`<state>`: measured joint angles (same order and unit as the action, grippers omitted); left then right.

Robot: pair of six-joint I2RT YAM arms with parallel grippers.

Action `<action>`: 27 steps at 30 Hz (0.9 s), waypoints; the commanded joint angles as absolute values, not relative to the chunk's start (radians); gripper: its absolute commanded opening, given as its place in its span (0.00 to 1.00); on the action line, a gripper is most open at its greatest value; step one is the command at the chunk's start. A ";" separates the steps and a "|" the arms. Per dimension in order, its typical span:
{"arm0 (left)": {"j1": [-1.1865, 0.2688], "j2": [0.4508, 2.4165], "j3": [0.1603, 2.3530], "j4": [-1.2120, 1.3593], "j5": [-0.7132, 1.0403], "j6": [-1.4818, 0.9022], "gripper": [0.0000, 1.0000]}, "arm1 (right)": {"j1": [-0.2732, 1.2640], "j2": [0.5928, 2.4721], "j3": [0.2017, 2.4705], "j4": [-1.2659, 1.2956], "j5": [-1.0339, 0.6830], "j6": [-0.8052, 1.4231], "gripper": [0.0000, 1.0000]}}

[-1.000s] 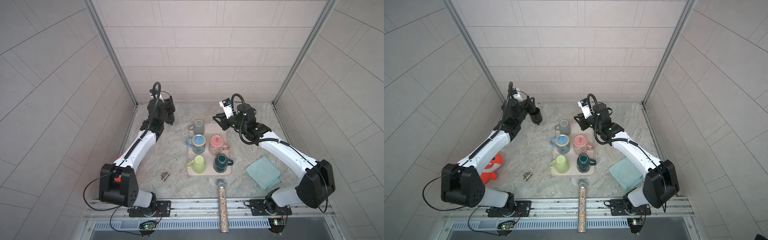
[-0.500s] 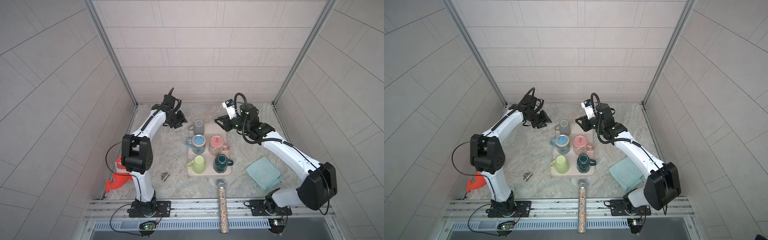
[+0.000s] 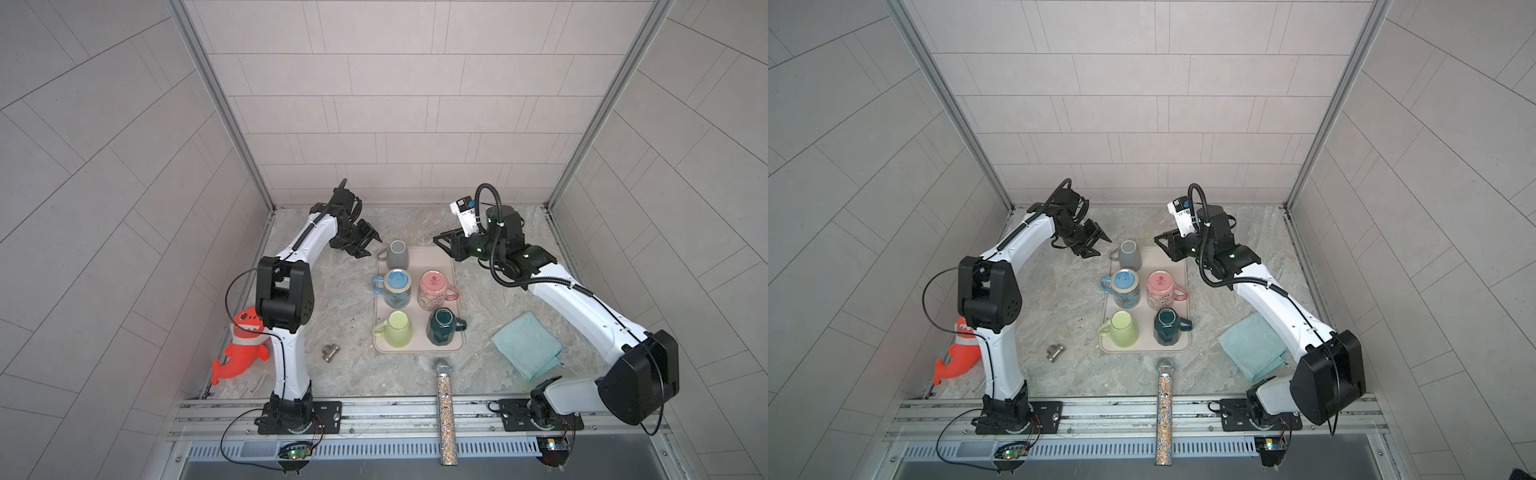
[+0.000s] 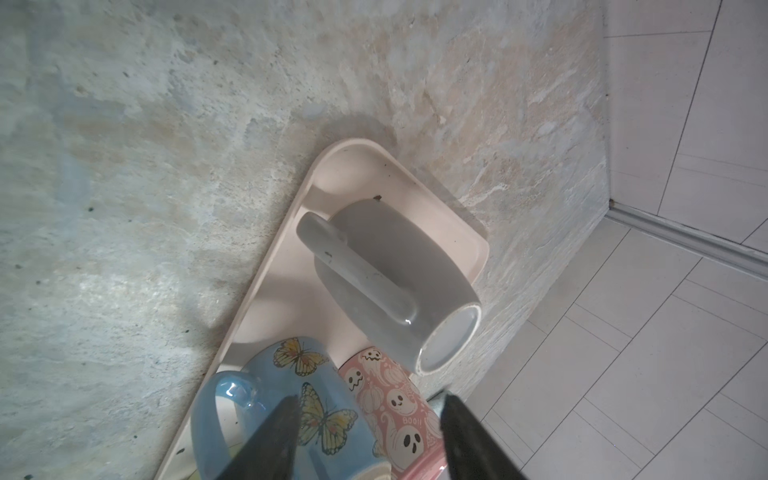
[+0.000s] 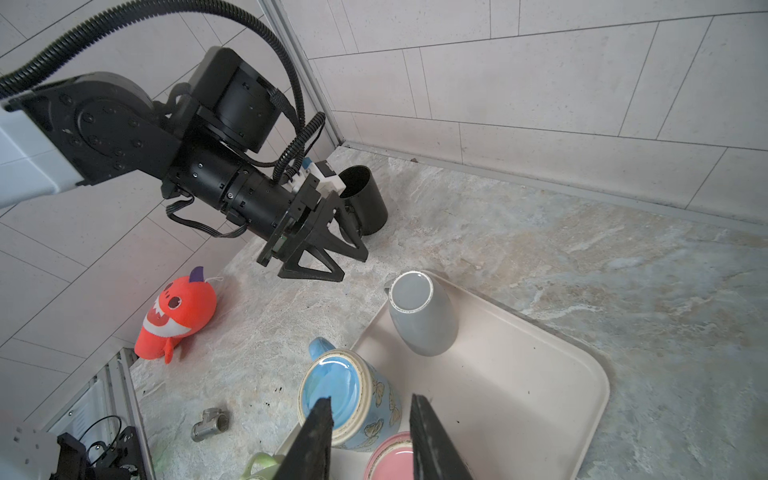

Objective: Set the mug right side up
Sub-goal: 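Move the left gripper down to the upside-down grey mug's handle on the tray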

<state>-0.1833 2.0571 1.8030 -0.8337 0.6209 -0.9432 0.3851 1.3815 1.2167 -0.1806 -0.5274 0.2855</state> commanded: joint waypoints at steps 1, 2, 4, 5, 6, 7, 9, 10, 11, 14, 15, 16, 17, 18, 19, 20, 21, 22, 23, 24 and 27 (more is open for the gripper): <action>-0.183 2.099 1.847 -0.836 0.637 -1.003 0.65 | 0.372 1.391 1.225 -0.182 -0.552 0.296 0.33; -0.183 2.102 1.858 -0.843 0.627 -1.006 0.65 | 0.369 1.395 1.227 -0.182 -0.552 0.297 0.33; -0.183 2.111 1.872 -0.863 0.605 -1.019 0.67 | 0.364 1.399 1.230 -0.181 -0.557 0.301 0.33; -0.183 2.116 1.873 -0.859 0.601 -1.041 0.68 | 0.361 1.404 1.232 -0.180 -0.563 0.303 0.33; -0.185 2.123 1.870 -0.847 0.610 -1.065 0.68 | 0.359 1.407 1.232 -0.175 -0.566 0.304 0.33; -0.187 2.130 1.870 -0.834 0.620 -1.080 0.68 | 0.357 1.411 1.232 -0.174 -0.567 0.306 0.33; -0.191 2.148 1.879 -0.828 0.634 -1.100 0.68 | 0.354 1.418 1.233 -0.169 -0.571 0.312 0.33; -0.192 2.154 1.882 -0.828 0.636 -1.108 0.68 | 0.352 1.421 1.233 -0.169 -0.573 0.314 0.33; -0.194 2.157 1.886 -0.828 0.636 -1.112 0.68 | 0.350 1.424 1.233 -0.168 -0.576 0.314 0.33; -0.194 2.167 1.892 -0.845 0.637 -1.112 0.69 | 0.343 1.428 1.233 -0.168 -0.583 0.316 0.33; -0.194 2.171 1.895 -0.854 0.634 -1.112 0.69 | 0.339 1.430 1.233 -0.168 -0.584 0.316 0.33; -0.194 2.173 1.896 -0.858 0.635 -1.114 0.69 | 0.338 1.431 1.235 -0.168 -0.584 0.318 0.33; -0.193 2.177 1.896 -0.859 0.638 -1.120 0.69 | 0.335 1.433 1.235 -0.167 -0.586 0.318 0.33; -0.195 2.182 1.899 -0.860 0.640 -1.125 0.69 | 0.332 1.436 1.236 -0.166 -0.588 0.320 0.33; -0.194 2.186 1.900 -0.861 0.641 -1.129 0.69 | 0.329 1.437 1.238 -0.167 -0.589 0.320 0.33; -0.195 2.191 1.904 -0.862 0.641 -1.132 0.69 | 0.327 1.439 1.238 -0.167 -0.590 0.322 0.33; -0.194 2.196 1.908 -0.865 0.639 -1.137 0.69 | 0.327 1.440 1.238 -0.167 -0.593 0.324 0.33; -0.194 2.201 1.913 -0.864 0.638 -1.142 0.69 | 0.325 1.442 1.238 -0.167 -0.593 0.325 0.33; -0.195 2.209 1.917 -0.866 0.638 -1.150 0.69 | 0.324 1.443 1.237 -0.163 -0.594 0.327 0.33; -0.196 2.215 1.921 -0.867 0.638 -1.160 0.69 | 0.324 1.445 1.237 -0.161 -0.594 0.328 0.33; -0.197 2.223 1.921 -0.872 0.621 -1.187 0.69 | 0.319 1.452 1.236 -0.161 -0.597 0.333 0.33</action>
<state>-0.1909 2.2086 1.8965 -0.8394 0.6338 -1.1484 0.3252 1.4456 1.2171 -0.1783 -0.5831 0.3218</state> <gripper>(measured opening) 0.686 0.329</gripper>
